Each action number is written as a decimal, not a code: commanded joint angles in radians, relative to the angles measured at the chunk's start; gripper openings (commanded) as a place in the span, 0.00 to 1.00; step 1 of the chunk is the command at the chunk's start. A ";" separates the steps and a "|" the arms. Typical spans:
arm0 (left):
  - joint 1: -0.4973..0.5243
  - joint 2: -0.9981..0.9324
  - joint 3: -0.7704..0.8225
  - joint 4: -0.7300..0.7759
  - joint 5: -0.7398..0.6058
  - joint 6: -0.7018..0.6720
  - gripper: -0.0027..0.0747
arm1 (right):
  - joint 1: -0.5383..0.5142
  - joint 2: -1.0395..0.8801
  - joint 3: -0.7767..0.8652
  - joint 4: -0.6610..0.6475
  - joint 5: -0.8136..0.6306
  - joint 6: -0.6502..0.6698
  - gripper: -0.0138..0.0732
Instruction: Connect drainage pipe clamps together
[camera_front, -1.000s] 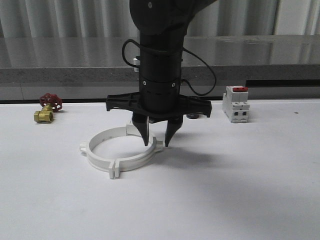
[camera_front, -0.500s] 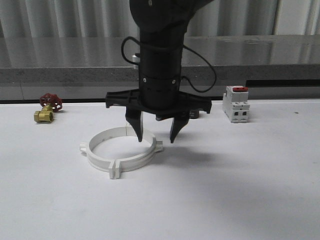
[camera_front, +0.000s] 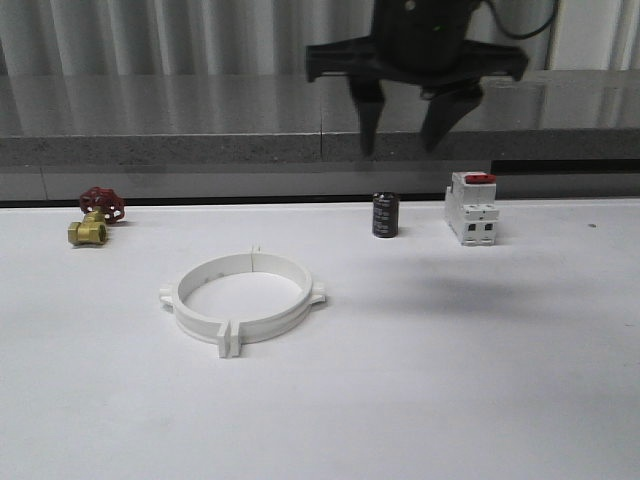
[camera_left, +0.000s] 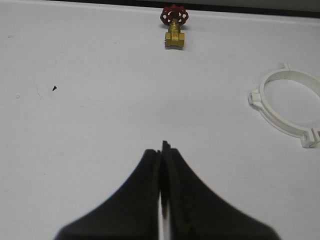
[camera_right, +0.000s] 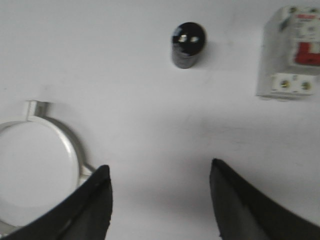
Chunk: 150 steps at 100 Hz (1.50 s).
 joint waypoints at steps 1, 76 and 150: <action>0.003 0.004 -0.028 -0.002 -0.071 0.001 0.01 | -0.052 -0.125 0.036 -0.015 -0.018 -0.081 0.66; 0.003 0.004 -0.028 -0.002 -0.071 0.001 0.01 | -0.261 -0.844 0.818 0.033 -0.128 -0.151 0.65; 0.003 0.004 -0.028 -0.002 -0.071 0.001 0.01 | -0.261 -0.993 0.904 0.033 -0.129 -0.151 0.08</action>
